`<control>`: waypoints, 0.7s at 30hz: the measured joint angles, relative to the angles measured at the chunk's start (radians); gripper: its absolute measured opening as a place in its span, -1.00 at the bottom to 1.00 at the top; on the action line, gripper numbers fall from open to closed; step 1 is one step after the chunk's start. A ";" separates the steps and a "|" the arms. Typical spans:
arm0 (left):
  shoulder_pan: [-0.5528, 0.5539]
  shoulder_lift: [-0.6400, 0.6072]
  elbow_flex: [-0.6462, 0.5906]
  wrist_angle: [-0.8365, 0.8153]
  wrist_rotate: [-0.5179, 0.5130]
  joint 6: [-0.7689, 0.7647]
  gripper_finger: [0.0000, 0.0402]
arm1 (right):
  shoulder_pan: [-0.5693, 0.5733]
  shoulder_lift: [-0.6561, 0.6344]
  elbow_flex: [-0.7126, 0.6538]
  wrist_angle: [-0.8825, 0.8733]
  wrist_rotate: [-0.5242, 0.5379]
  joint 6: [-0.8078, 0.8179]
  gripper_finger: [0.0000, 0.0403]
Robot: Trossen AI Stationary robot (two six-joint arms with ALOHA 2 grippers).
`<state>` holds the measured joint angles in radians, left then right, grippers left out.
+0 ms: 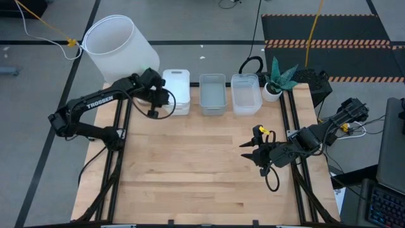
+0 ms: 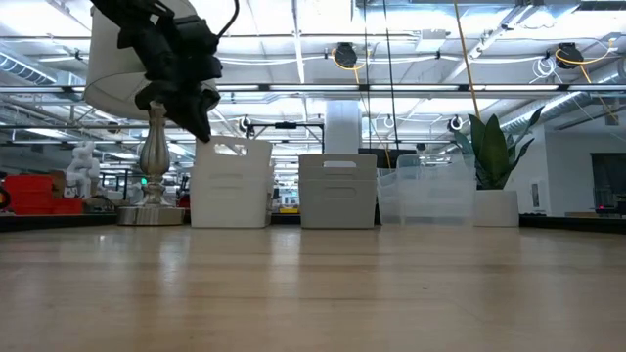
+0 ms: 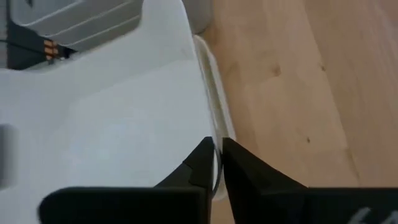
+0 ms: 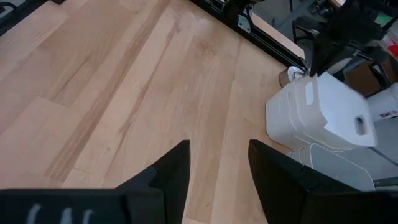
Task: Stack baskets by color
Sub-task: Stack the white bin on the top left stacked white bins, then return to Home Position
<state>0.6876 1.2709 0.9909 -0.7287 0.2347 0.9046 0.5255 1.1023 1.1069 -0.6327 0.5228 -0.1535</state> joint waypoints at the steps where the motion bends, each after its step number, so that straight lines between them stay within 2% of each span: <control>1: 0.000 0.000 0.000 0.009 -0.003 -0.014 -0.80 | 0.000 0.000 0.000 0.000 0.000 0.000 -0.23; 9: -0.030 -0.012 0.000 0.039 -0.123 -0.088 -0.17 | 0.000 0.000 0.000 0.000 0.000 0.000 -0.23; 12: -0.068 -0.050 0.011 0.040 -0.185 -0.137 0.00 | 0.000 0.000 0.000 0.000 0.000 0.000 -0.23; 16: -0.134 -0.119 0.020 0.041 -0.199 -0.253 0.09 | 0.000 0.000 -0.001 0.001 0.000 0.007 -0.23; 21: -0.243 -0.221 0.023 0.043 -0.202 -0.544 0.01 | 0.000 0.000 -0.001 0.026 0.000 0.016 -0.23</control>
<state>0.4445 1.0501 1.0138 -0.6853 0.0326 0.3605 0.5255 1.1023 1.1061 -0.6064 0.5224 -0.1375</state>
